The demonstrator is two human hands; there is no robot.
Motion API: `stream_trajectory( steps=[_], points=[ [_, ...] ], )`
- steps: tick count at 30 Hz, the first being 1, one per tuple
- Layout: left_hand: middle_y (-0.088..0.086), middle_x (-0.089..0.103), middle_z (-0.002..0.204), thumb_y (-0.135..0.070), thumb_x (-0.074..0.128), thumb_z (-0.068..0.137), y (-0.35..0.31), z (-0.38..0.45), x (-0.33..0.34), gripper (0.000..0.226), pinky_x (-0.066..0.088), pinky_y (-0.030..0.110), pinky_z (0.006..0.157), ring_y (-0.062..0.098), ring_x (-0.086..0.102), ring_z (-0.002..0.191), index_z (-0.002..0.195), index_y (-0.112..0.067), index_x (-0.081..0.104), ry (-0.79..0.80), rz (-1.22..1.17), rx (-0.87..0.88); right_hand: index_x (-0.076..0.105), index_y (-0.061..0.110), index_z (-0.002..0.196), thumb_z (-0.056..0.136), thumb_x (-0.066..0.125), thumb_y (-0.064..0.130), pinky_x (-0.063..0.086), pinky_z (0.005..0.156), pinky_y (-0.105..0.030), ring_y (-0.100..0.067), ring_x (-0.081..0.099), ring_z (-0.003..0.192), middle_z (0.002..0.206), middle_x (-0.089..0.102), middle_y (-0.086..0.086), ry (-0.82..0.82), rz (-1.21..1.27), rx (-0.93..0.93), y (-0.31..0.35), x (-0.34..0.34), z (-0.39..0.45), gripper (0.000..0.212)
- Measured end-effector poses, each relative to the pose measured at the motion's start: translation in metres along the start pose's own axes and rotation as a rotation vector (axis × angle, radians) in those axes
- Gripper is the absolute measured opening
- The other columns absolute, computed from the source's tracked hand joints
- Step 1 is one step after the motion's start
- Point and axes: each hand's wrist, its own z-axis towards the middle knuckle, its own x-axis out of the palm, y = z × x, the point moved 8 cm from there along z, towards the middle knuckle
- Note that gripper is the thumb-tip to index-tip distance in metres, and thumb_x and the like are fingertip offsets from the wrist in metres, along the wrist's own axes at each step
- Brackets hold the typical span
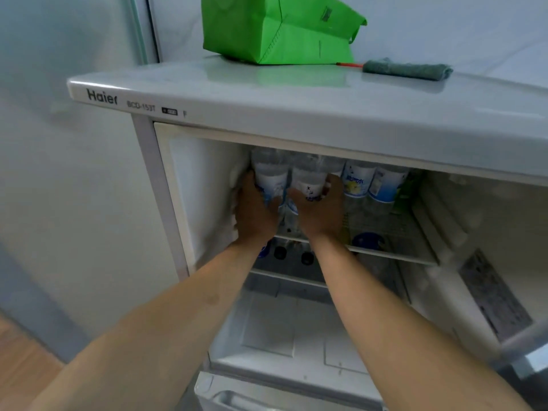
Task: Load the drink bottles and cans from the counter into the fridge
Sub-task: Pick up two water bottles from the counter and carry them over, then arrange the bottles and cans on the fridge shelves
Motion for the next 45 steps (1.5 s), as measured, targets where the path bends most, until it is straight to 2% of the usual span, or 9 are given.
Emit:
stream_trajectory(
  steps=[9,14,18,24,27,30,35,40,45],
  points=[
    [0.003,0.033,0.157,-0.007,0.053,0.099,-0.009,-0.034,0.000,0.065,0.030,0.039,0.118,0.015,0.033,0.143,0.154,-0.015,0.020,0.082,-0.091,0.034,0.051,0.017,0.124,0.081,0.080,0.021,0.053,0.098,-0.039,-0.017,0.062,0.115,0.127,0.061,-0.003,-0.026,-0.102,0.044,-0.015,-0.006,-0.018,0.052],
    [-0.001,0.042,0.151,0.004,0.055,0.091,0.006,-0.069,-0.012,0.073,0.040,0.011,0.103,0.012,0.044,0.136,0.153,-0.020,0.024,0.147,-0.196,-0.011,0.054,0.024,0.123,0.087,0.068,0.027,0.045,0.078,-0.020,-0.010,0.061,0.103,0.114,0.064,0.006,-0.080,-0.245,0.031,-0.019,-0.032,-0.052,0.039],
    [0.003,0.050,0.140,0.004,0.057,0.092,0.033,-0.109,-0.026,0.062,0.050,0.025,0.099,0.015,0.052,0.126,0.146,-0.019,0.036,0.137,-0.294,-0.053,0.054,0.028,0.119,0.087,0.071,0.025,0.042,0.069,0.000,0.009,0.058,0.086,0.101,0.062,0.018,-0.134,-0.250,0.018,-0.034,-0.062,-0.100,0.036],
    [-0.004,0.049,0.139,-0.004,0.059,0.094,0.054,-0.174,-0.021,0.058,0.045,0.010,0.098,0.009,0.051,0.126,0.143,-0.027,0.037,0.241,-0.249,-0.141,0.055,0.032,0.116,0.089,0.071,0.024,0.045,0.068,-0.008,0.004,0.059,0.083,0.098,0.062,0.013,-0.162,-0.257,0.190,-0.081,-0.118,-0.182,0.032],
    [-0.013,0.049,0.137,-0.009,0.059,0.095,0.049,-0.208,-0.009,0.059,0.048,0.018,0.099,0.002,0.050,0.126,0.141,-0.038,0.036,0.350,-0.235,-0.130,0.055,0.036,0.113,0.090,0.070,0.025,0.046,0.067,-0.009,0.002,0.060,0.084,0.099,0.062,0.016,-0.199,-0.261,0.273,-0.099,-0.157,-0.228,0.029],
    [-0.018,0.048,0.135,-0.012,0.060,0.095,0.045,-0.253,0.011,0.060,0.045,0.019,0.097,0.000,0.049,0.125,0.139,-0.044,0.034,0.461,-0.178,-0.145,0.057,0.037,0.107,0.089,0.071,0.021,0.046,0.068,-0.005,0.003,0.061,0.084,0.096,0.065,0.014,-0.313,-0.248,0.332,-0.110,-0.209,-0.283,0.028],
    [-0.009,0.054,0.129,-0.013,0.061,0.094,0.046,-0.362,0.052,0.052,0.044,0.003,0.085,0.007,0.055,0.118,0.135,-0.035,0.039,0.653,-0.101,-0.141,0.061,0.026,0.106,0.088,0.072,0.012,0.049,0.071,-0.012,0.002,0.064,0.078,0.094,0.068,0.004,-0.562,-0.234,0.455,-0.124,-0.319,-0.401,0.025],
    [0.005,0.057,0.124,-0.005,0.063,0.092,0.080,-0.487,0.072,0.050,0.047,0.038,0.096,0.025,0.059,0.113,0.138,-0.010,0.043,0.970,0.050,-0.310,0.061,0.031,0.107,0.086,0.072,0.029,0.048,0.063,-0.021,-0.009,0.066,0.082,0.097,0.067,0.007,-0.772,-0.231,0.725,-0.139,-0.419,-0.560,0.025],
    [0.011,0.063,0.110,-0.011,0.066,0.091,0.119,-0.589,0.059,0.043,0.042,0.030,0.078,0.024,0.061,0.096,0.131,-0.009,0.050,1.231,0.291,-0.440,0.064,0.020,0.113,0.086,0.073,0.029,0.054,0.069,-0.029,-0.015,0.065,0.084,0.100,0.067,-0.001,-0.976,-0.187,1.000,-0.146,-0.477,-0.743,0.030]
  ],
)
